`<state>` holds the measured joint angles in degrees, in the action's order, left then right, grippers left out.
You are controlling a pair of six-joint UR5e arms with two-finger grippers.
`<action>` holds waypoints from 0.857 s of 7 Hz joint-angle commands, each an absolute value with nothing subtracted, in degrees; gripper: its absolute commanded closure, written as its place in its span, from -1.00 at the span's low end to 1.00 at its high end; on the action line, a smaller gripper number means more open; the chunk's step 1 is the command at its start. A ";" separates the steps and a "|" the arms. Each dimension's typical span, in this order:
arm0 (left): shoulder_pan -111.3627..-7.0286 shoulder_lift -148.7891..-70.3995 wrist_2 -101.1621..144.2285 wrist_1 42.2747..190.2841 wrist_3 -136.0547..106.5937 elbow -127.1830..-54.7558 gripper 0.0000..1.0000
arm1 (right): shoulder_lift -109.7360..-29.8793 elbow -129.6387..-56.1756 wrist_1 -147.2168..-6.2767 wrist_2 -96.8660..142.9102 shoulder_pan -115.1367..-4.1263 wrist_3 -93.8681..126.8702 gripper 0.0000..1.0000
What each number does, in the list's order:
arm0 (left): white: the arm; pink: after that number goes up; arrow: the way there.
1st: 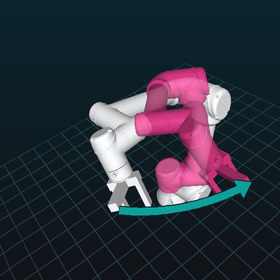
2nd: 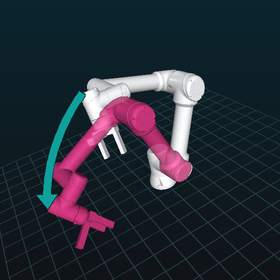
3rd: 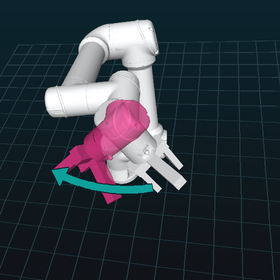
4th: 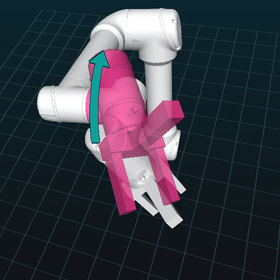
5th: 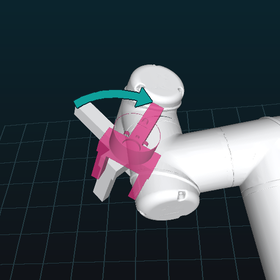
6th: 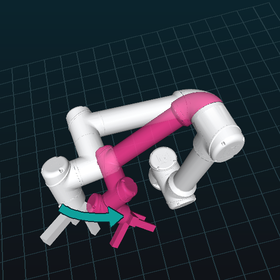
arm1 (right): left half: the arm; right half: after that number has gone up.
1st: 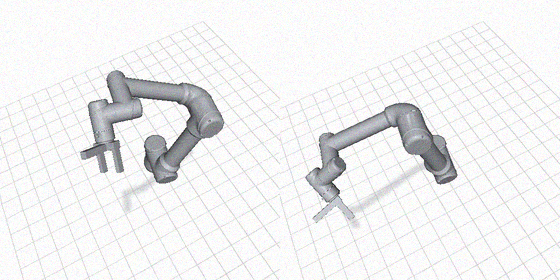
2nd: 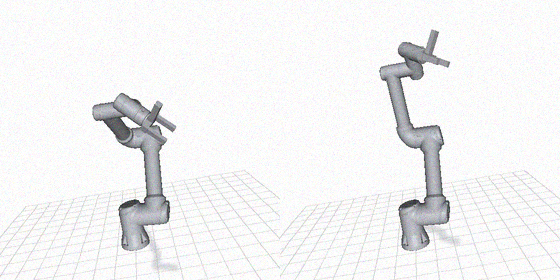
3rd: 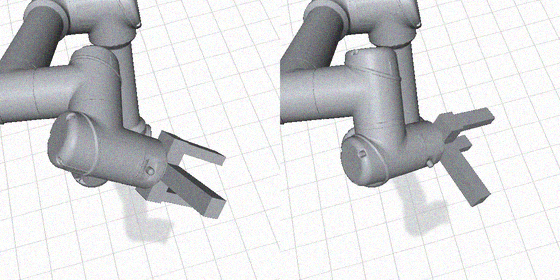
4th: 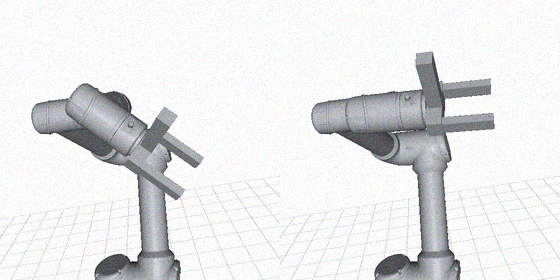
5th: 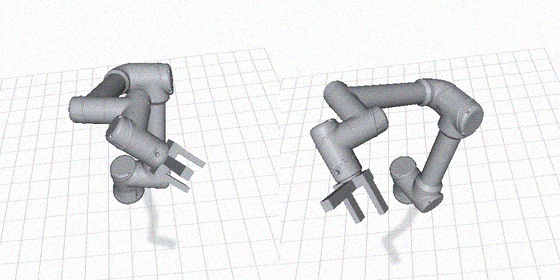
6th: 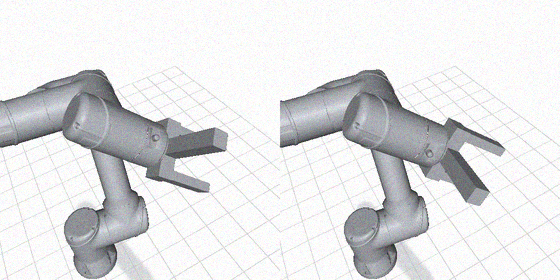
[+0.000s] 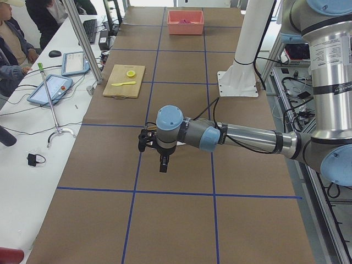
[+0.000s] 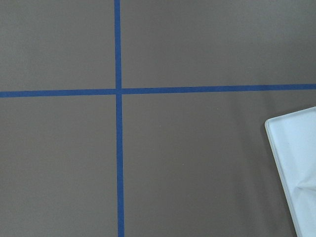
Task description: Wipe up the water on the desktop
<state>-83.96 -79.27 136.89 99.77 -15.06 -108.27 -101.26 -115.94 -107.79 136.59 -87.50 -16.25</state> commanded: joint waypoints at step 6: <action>-83.67 -79.98 137.37 96.85 -16.26 -110.39 -0.96 | -95.62 -108.10 -107.75 131.57 -87.63 -15.12 -1.00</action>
<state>-83.82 -79.70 137.33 96.72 -16.17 -110.30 -95.61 -108.37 -107.72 131.69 -87.63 -15.15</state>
